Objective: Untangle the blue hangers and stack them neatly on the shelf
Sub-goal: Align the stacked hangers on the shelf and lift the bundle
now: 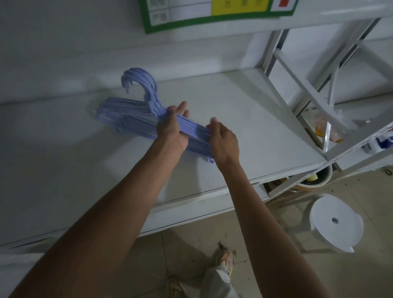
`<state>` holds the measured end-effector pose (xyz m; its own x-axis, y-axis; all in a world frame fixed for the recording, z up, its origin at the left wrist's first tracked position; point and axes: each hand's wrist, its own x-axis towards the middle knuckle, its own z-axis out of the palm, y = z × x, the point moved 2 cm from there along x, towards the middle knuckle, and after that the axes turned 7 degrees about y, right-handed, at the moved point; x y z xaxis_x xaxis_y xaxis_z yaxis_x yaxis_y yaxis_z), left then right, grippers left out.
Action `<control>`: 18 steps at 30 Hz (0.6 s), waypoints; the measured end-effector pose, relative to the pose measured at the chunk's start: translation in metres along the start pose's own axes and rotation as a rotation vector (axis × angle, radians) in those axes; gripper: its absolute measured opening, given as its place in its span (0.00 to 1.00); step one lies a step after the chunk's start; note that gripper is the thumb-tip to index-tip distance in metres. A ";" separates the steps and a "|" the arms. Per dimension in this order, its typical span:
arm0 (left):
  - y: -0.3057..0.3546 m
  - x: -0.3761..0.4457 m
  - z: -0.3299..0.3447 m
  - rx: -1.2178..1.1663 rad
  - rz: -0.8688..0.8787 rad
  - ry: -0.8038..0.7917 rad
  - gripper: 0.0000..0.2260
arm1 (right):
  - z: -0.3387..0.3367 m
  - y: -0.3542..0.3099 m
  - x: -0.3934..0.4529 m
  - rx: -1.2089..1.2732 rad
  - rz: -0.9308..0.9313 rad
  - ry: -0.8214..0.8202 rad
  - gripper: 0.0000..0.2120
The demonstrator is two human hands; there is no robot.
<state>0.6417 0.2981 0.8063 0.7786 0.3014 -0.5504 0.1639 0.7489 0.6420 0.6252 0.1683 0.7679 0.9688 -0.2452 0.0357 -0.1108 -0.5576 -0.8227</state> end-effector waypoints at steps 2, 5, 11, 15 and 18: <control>0.001 0.000 -0.007 0.124 0.040 -0.087 0.11 | 0.011 -0.022 0.003 -0.161 -0.083 0.049 0.25; 0.002 0.003 -0.021 0.265 0.085 -0.160 0.11 | 0.026 -0.040 0.003 -0.315 -0.187 0.087 0.22; 0.003 0.005 -0.027 0.310 0.113 -0.230 0.14 | 0.037 -0.040 -0.002 -0.483 -0.507 0.194 0.25; 0.003 0.009 -0.027 0.399 0.125 -0.276 0.13 | 0.033 -0.041 0.001 -0.544 -0.536 0.247 0.26; 0.007 0.013 -0.030 0.428 0.135 -0.281 0.13 | 0.037 -0.042 0.003 -0.572 -0.500 0.206 0.29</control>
<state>0.6351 0.3249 0.7879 0.9327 0.1645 -0.3209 0.2378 0.3885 0.8903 0.6415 0.2206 0.7818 0.8794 0.0323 0.4750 0.1768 -0.9485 -0.2628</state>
